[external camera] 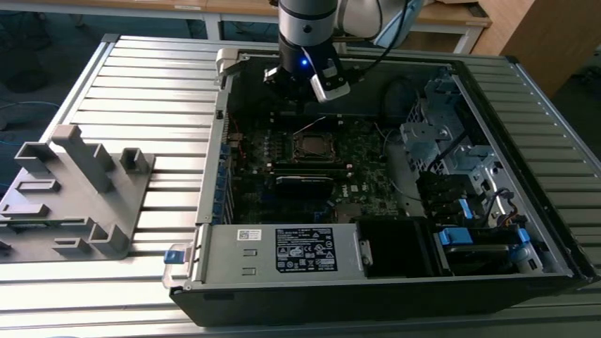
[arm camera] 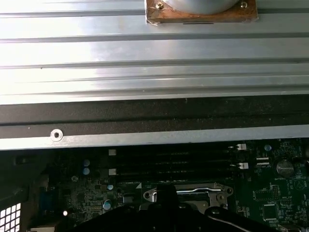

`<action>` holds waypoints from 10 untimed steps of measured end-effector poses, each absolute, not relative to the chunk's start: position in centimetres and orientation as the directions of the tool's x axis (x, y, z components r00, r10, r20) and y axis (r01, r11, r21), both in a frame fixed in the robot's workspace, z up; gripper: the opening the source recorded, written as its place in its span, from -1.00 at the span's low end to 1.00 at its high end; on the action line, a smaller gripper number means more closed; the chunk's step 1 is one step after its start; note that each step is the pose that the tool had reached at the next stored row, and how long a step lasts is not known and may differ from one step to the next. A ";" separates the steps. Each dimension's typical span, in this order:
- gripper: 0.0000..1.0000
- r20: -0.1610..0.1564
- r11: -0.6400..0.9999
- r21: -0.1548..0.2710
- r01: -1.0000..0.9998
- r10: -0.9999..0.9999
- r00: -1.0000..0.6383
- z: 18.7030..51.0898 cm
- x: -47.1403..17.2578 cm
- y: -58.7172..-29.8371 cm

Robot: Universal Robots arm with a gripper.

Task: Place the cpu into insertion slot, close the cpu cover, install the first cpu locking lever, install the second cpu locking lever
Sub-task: 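Install the first cpu locking lever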

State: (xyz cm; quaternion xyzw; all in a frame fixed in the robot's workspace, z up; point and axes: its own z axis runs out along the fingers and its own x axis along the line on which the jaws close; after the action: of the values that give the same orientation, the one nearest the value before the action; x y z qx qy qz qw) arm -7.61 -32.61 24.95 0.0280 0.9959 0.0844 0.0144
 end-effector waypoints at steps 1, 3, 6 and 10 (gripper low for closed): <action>-0.79 -0.024 0.984 0.169 0.053 0.058 -0.998 24.9 -7.6 -32.6; -0.79 -0.024 0.984 0.169 0.053 0.058 -0.998 24.6 -7.6 -32.6; -0.79 -0.025 0.984 0.168 0.053 0.058 -0.998 24.2 -7.6 -32.6; -0.79 -0.025 0.984 0.168 0.053 0.058 -0.998 24.2 -7.2 -32.6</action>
State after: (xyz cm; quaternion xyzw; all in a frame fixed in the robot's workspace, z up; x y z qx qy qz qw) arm -7.15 -32.61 24.15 0.0279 0.9960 0.0837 0.0149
